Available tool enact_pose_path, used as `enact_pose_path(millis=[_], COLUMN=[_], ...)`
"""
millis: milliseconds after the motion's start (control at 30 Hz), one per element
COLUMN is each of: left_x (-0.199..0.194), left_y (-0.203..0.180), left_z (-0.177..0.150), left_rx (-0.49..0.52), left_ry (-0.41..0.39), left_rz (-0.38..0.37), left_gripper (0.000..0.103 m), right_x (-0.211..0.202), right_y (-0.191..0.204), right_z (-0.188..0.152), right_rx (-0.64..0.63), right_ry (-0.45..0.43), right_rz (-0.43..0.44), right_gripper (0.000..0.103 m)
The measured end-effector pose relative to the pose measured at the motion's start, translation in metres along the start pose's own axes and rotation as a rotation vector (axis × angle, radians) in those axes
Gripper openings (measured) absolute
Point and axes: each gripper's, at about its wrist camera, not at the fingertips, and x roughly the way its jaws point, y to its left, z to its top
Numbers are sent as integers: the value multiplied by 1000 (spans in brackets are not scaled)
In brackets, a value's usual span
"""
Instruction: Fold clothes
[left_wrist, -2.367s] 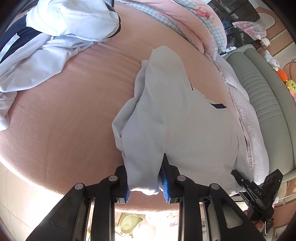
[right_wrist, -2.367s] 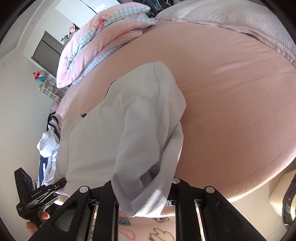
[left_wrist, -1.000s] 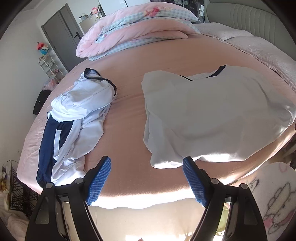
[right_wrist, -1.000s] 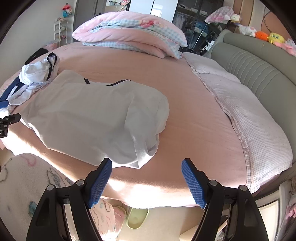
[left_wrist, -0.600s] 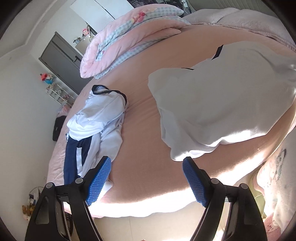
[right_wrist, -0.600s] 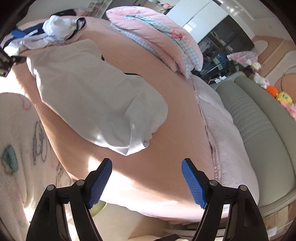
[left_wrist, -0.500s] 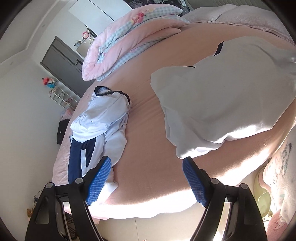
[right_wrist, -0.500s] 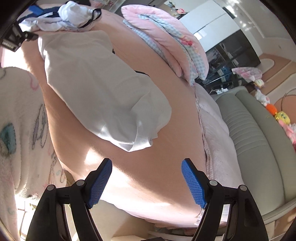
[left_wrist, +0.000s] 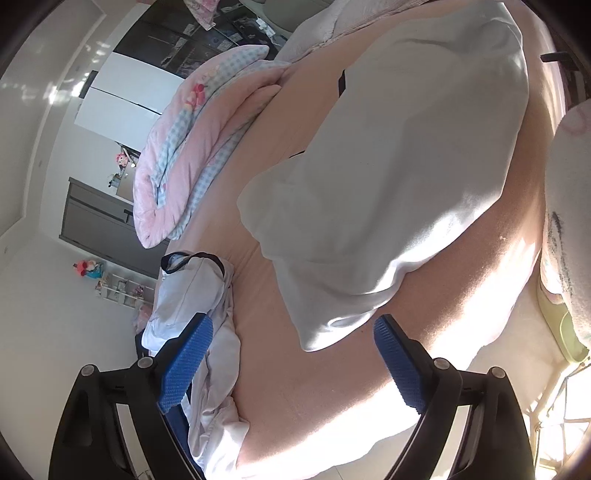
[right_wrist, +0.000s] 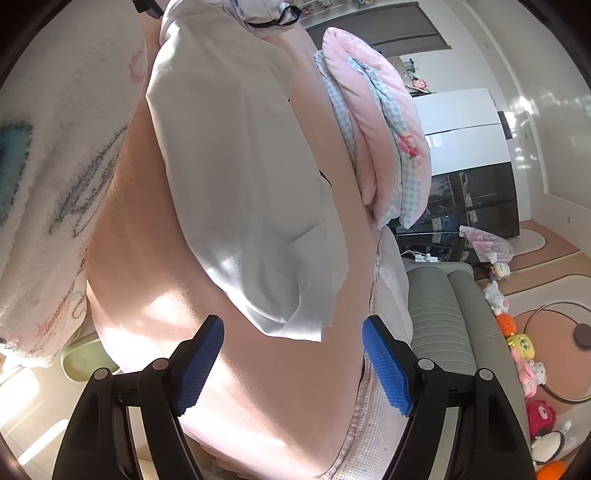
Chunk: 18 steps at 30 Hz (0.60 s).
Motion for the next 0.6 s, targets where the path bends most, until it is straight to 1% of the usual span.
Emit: enact_pose_path(millis=[33,100,233,367,500,600], left_x=[1,3,-2,-3,3,4], left_y=[-1,-5,-13,-23,-28,-30], left_z=[1,2,5,3,2,2], left_rx=[16,55,145,236,294,325], left_ry=[-4,-15,-73,-138,-170,-185], left_rz=[-4,13,77,144,174,190], left_gripper=[90,90,90,90,90,90], right_x=[2,6,17,24,29,31], right_y=[0,2,9,15,20,21], right_z=[0,1,2,6,9,12], right_rx=[-4,-20,-70,-79,-80,-86], right_ry=[-1,-2,18,26,33,21], right_rz=[7,14,-14,-20,-31,-34], right_gripper=[77,77,77,77,77,77])
